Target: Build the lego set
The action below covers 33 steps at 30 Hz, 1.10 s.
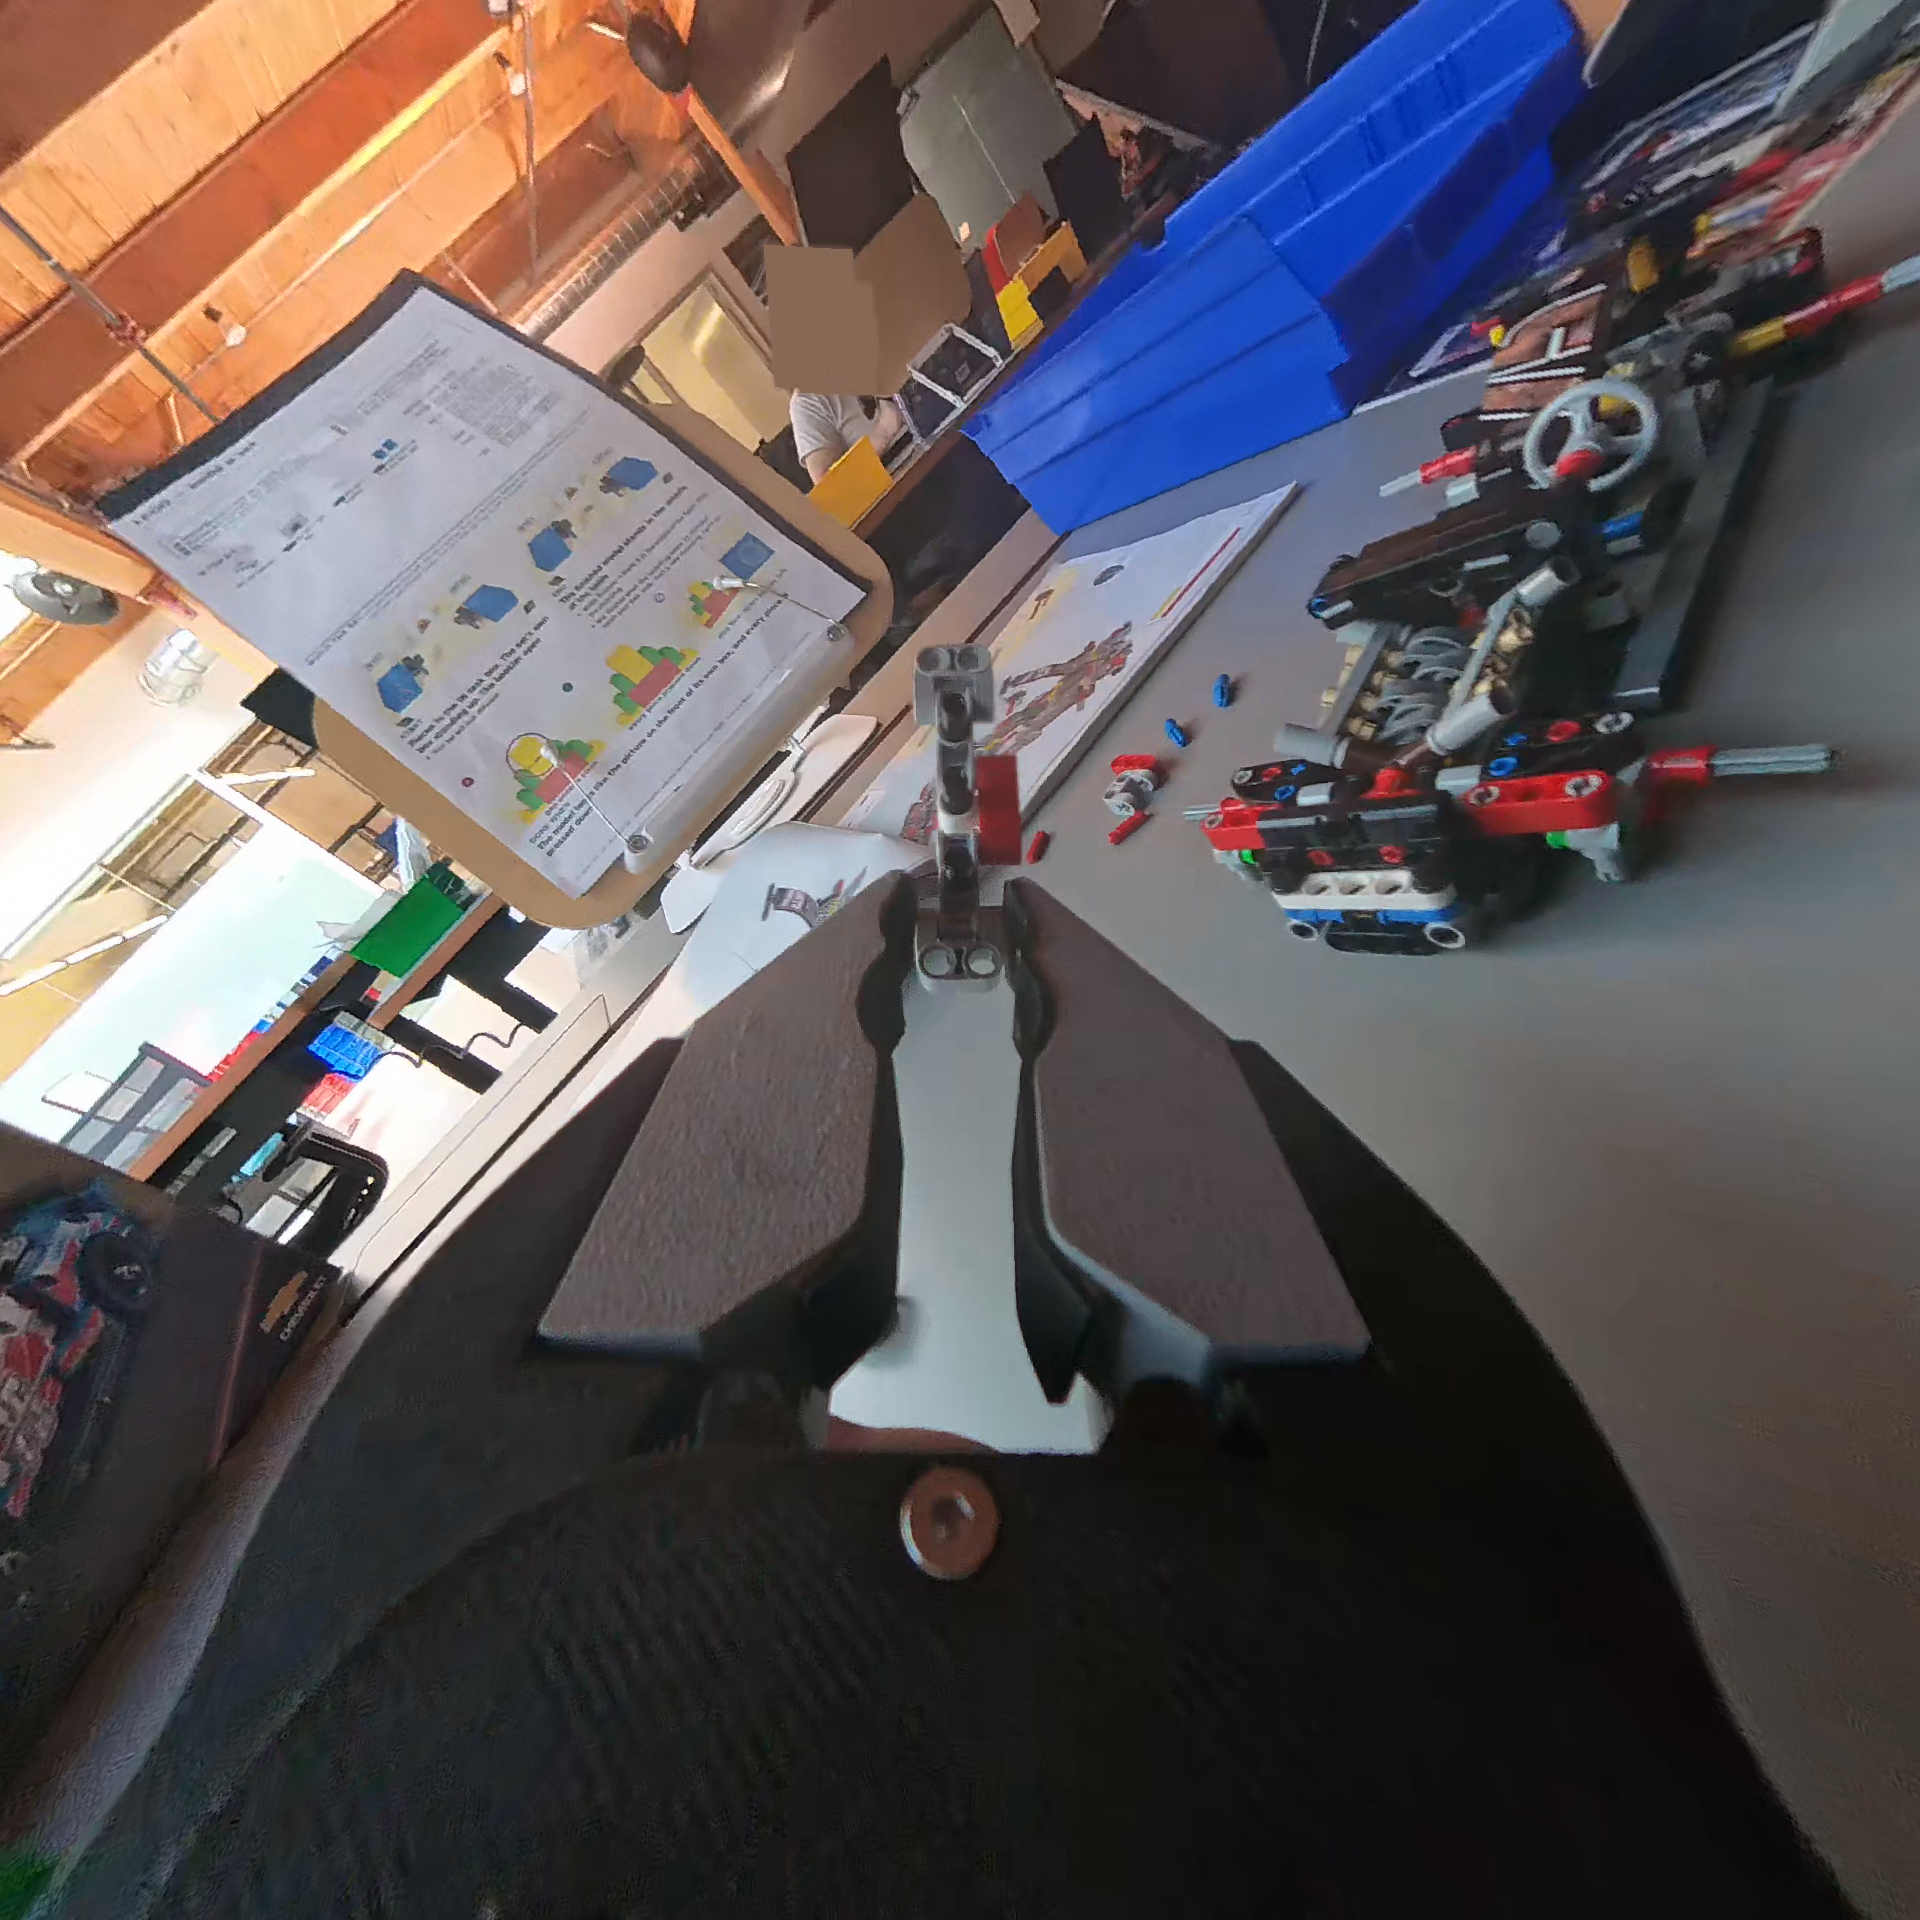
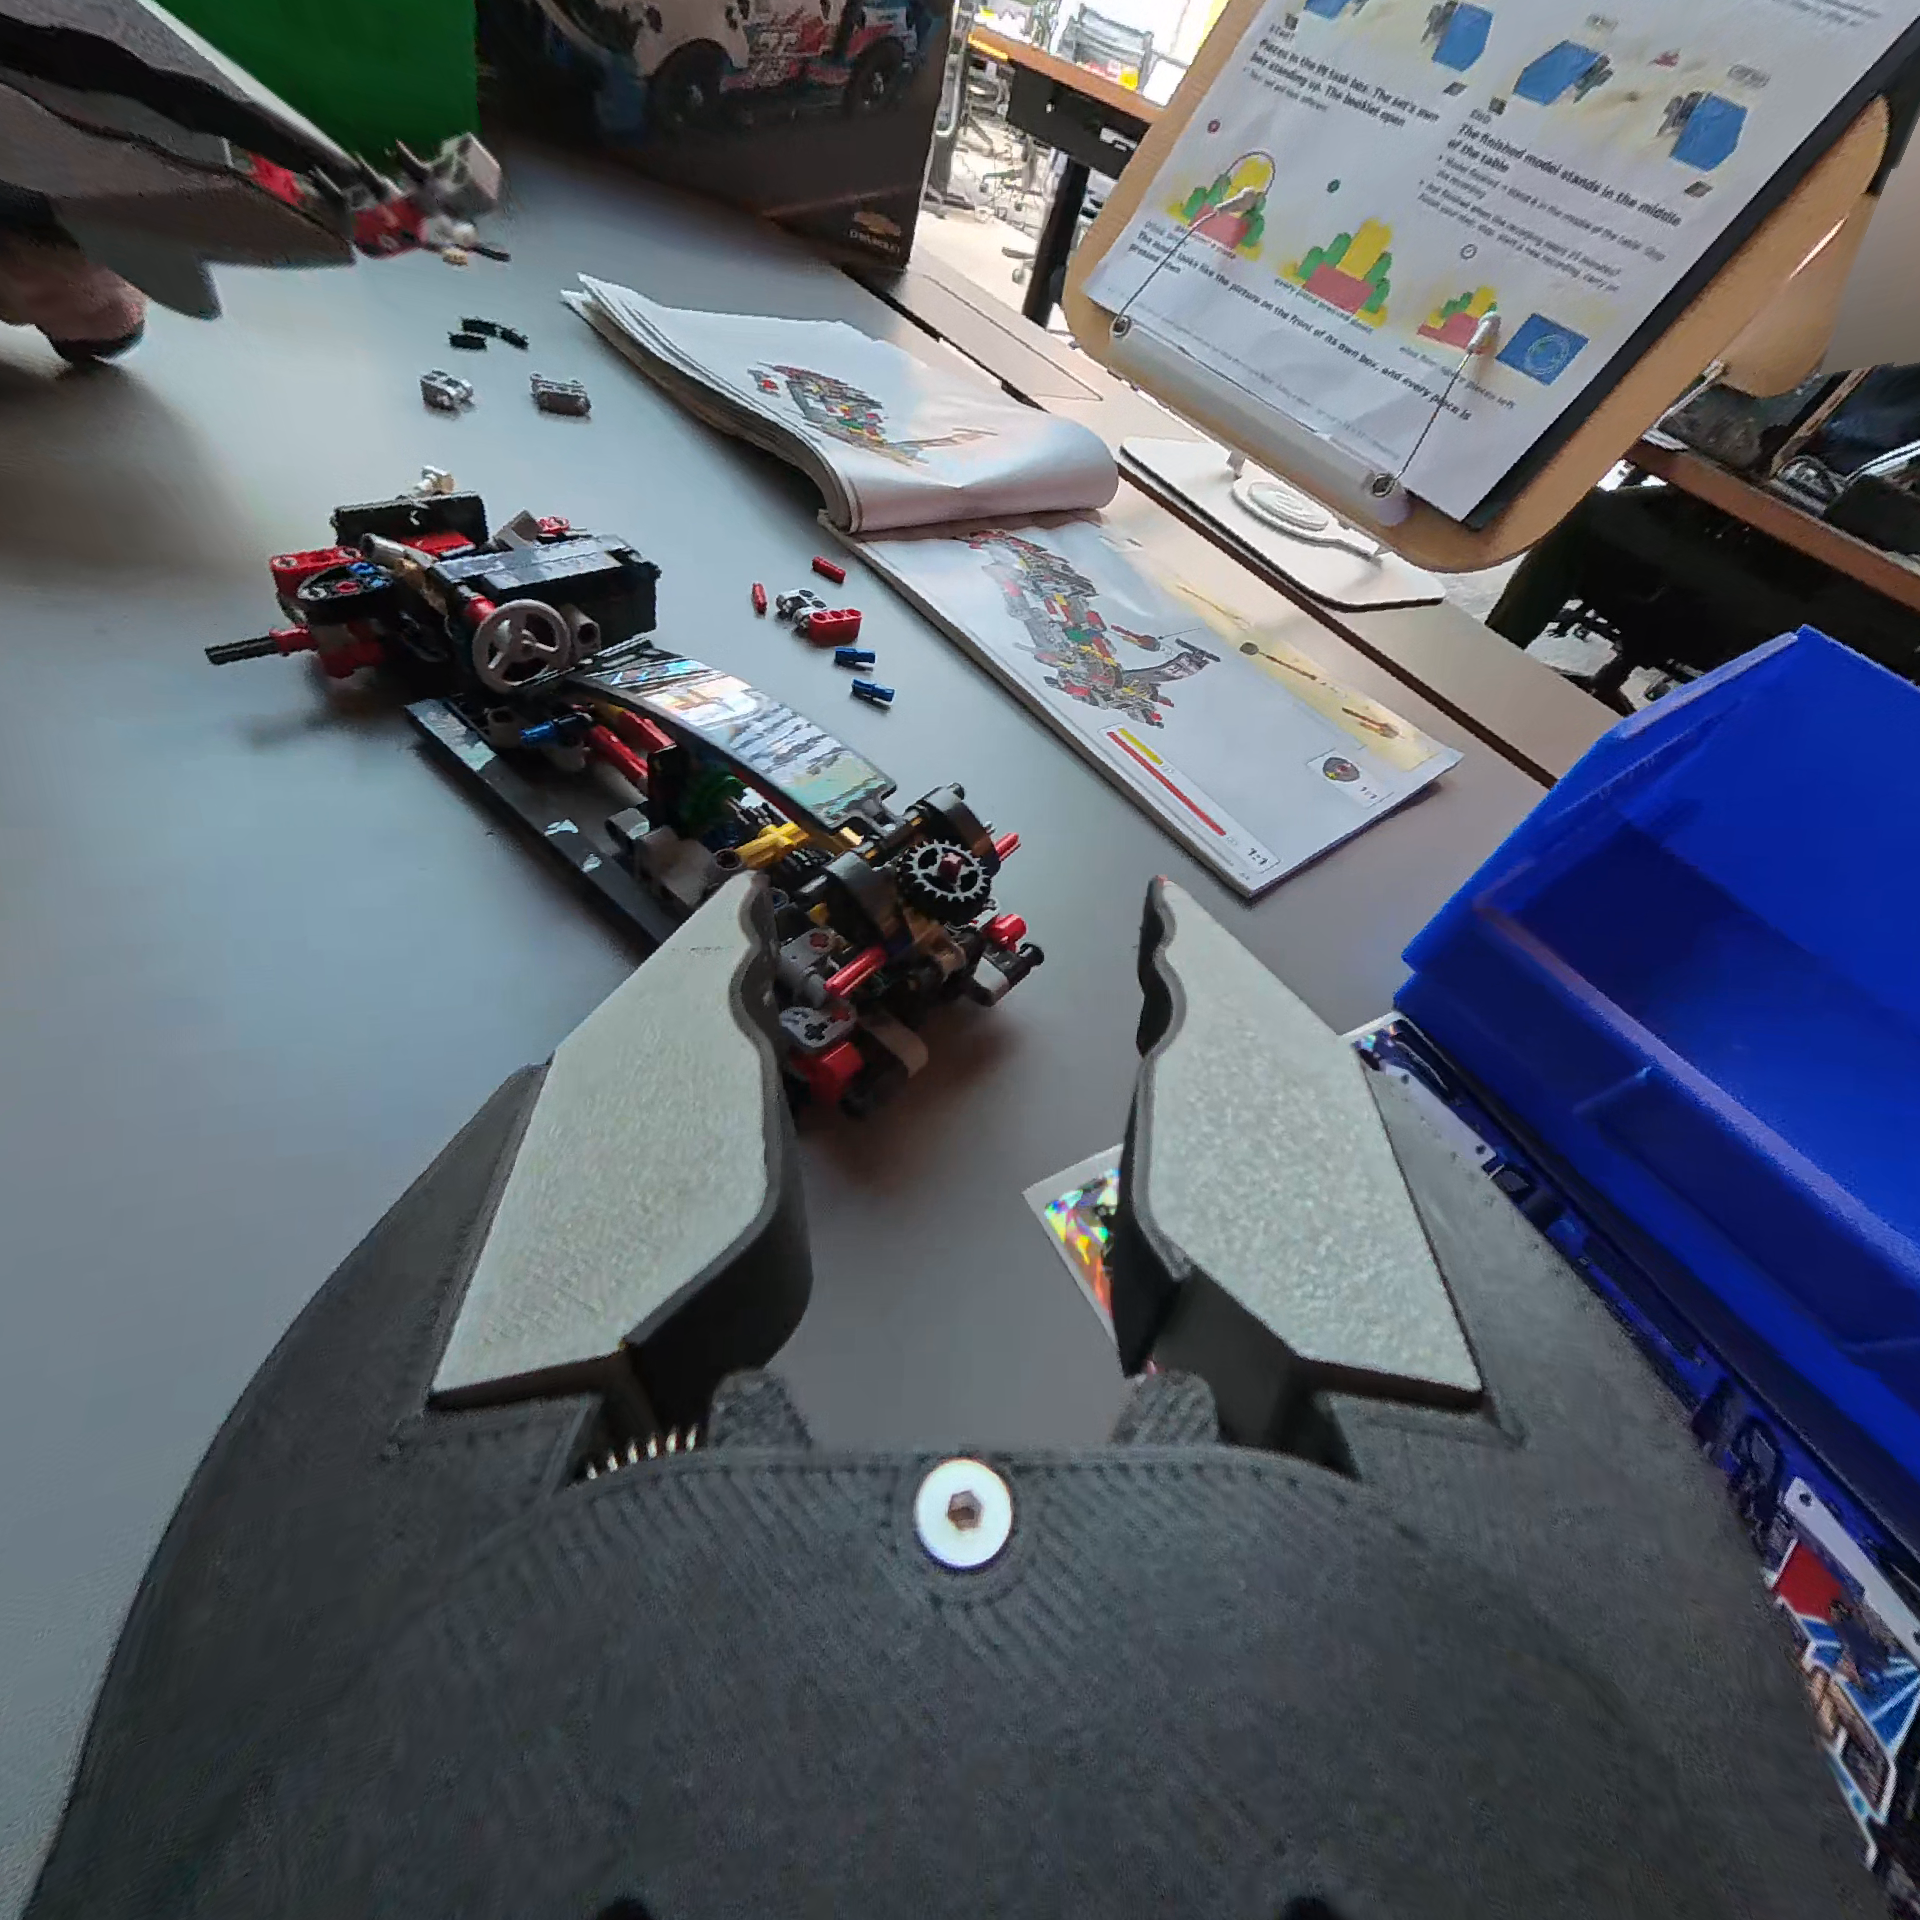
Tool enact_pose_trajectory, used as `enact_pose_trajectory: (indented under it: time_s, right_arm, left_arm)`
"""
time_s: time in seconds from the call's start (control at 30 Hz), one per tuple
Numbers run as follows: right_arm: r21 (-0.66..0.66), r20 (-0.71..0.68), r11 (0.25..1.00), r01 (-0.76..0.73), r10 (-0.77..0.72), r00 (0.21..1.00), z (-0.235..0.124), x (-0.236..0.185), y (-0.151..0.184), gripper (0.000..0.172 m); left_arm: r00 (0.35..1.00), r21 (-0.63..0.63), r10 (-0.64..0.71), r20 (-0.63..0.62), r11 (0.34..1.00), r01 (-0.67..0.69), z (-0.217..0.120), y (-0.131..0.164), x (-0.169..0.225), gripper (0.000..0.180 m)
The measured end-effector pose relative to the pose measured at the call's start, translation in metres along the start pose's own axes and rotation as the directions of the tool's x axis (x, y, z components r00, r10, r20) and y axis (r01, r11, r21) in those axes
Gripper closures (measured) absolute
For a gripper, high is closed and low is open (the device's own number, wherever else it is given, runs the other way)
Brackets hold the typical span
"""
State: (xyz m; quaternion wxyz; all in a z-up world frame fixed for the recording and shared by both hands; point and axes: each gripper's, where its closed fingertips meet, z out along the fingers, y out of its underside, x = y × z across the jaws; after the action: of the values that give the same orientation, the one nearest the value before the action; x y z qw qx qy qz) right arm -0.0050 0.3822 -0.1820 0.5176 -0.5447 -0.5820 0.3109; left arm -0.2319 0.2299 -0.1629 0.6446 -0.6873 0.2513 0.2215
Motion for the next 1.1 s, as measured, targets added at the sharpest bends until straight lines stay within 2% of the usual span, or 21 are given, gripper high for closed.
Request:
enact_pose_trajectory:
  time_s: [0.27,0.5,0.8,1.1]
  right_arm:
    - [0.040,-0.035,0.996,-0.075,0.076,0.996,0.010,0.024,-0.004,0.105]
    - [0.023,-0.031,0.997,-0.078,0.079,0.996,0.020,0.029,-0.003,0.105]
    - [0.047,-0.051,0.992,-0.121,0.123,0.991,0.018,0.037,-0.004,0.106]
    - [0.080,-0.052,0.987,-0.138,0.143,0.988,0.015,0.040,-0.007,0.110]
  left_arm:
    - [0.999,0.016,-0.047,0.017,0.999,0.047,0.007,0.004,-0.014,0.166]
    - [0.996,0.050,-0.091,0.015,0.995,0.090,0.015,0.003,-0.022,0.166]
    - [0.979,0.077,-0.200,0.035,0.977,0.197,0.014,0.004,-0.038,0.166]
    - [0.977,0.093,-0.212,0.032,0.974,0.209,0.012,0.002,-0.039,0.166]
